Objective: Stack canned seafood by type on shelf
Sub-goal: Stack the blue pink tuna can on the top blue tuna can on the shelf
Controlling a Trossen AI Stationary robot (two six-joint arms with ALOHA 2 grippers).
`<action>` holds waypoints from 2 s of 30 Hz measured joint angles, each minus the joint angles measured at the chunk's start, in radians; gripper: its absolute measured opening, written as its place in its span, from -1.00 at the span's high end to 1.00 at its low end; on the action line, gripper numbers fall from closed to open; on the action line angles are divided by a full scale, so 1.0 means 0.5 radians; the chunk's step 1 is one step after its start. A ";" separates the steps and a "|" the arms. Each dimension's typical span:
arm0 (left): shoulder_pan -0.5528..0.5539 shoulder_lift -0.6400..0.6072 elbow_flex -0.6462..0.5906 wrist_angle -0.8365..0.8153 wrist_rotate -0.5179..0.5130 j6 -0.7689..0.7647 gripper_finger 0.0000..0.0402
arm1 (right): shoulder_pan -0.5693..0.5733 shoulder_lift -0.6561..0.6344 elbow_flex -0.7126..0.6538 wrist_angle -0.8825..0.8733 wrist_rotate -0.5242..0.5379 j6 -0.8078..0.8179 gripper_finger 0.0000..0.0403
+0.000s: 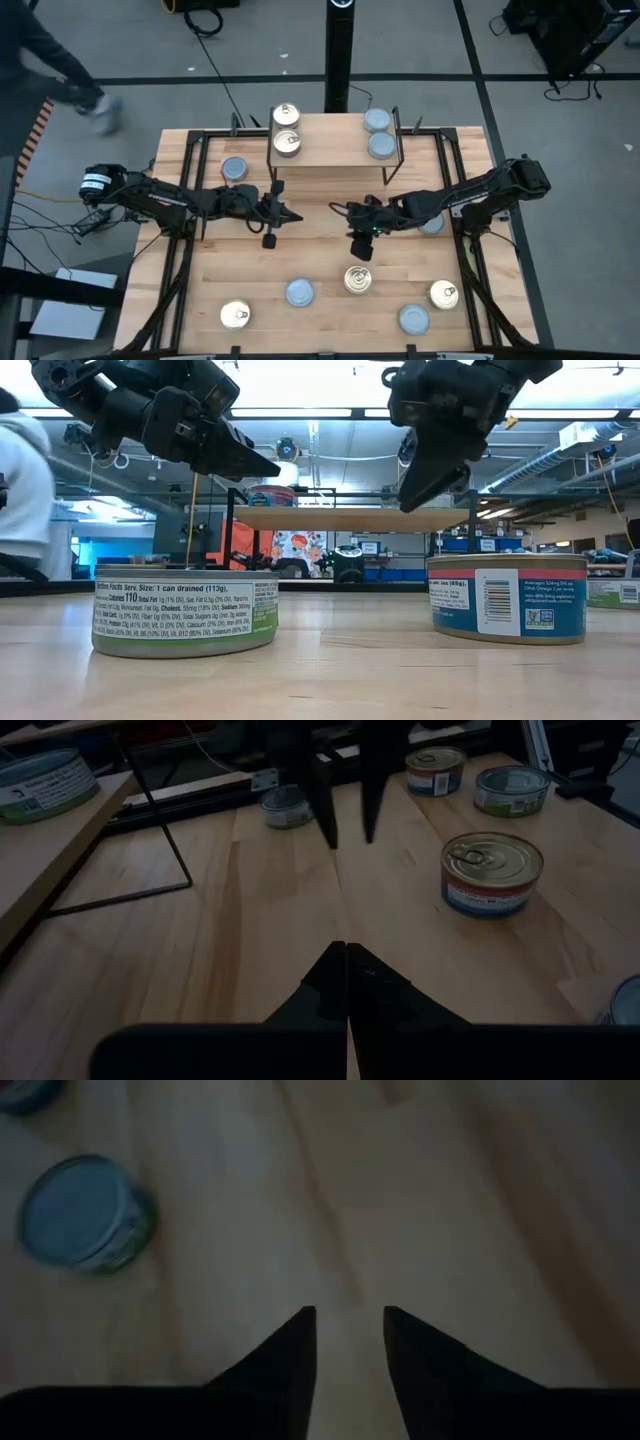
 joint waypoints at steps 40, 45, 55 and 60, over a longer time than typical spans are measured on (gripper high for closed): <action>0.000 0.000 0.000 -0.035 -0.001 -0.029 0.99 | 0.183 0.286 -0.070 0.020 -0.552 -0.034 0.36; 0.000 0.000 0.000 -0.035 -0.001 -0.036 0.99 | 0.162 0.280 -0.120 0.055 -0.566 0.015 0.40; 0.000 0.000 0.000 -0.034 -0.002 -0.039 0.99 | 0.116 0.279 -0.130 0.092 -0.664 -0.038 0.94; 0.000 0.000 0.000 -0.031 -0.032 -0.058 0.99 | 0.102 0.286 -0.089 0.073 -0.508 -0.043 0.91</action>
